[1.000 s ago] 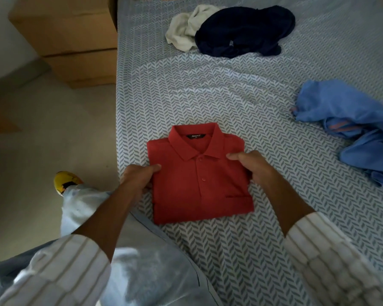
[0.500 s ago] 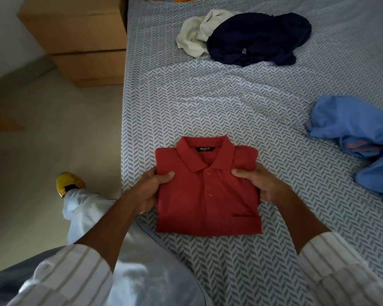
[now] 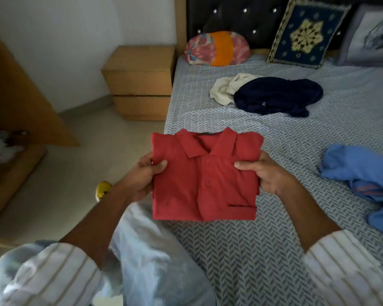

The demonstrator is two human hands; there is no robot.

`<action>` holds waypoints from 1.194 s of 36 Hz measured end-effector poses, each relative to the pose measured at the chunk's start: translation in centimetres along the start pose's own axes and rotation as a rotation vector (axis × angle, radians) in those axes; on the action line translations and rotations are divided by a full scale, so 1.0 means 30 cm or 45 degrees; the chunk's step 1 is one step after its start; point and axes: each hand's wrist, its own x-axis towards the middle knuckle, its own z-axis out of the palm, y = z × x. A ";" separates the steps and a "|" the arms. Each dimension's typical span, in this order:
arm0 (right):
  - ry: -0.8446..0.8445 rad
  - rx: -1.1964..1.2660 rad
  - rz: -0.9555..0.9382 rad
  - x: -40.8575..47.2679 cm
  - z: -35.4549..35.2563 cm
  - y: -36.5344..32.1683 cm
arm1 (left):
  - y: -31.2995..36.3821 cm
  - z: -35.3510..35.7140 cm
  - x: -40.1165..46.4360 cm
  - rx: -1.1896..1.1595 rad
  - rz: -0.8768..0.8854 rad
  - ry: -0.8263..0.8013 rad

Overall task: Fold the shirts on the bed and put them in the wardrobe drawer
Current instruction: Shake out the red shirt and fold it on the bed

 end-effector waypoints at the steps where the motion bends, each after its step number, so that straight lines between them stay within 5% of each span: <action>1: -0.020 -0.003 -0.025 -0.008 0.036 -0.031 | 0.035 -0.019 -0.037 0.012 0.031 0.030; 15: -0.396 -0.078 -0.229 -0.095 0.703 -0.255 | 0.301 -0.381 -0.612 0.023 0.373 0.528; 23: -0.485 -0.172 -0.252 -0.077 1.014 -0.231 | 0.290 -0.593 -0.764 -0.051 0.380 0.725; 43: -0.451 -0.335 -0.009 0.585 1.565 -0.075 | 0.256 -1.303 -0.297 -0.143 0.148 0.827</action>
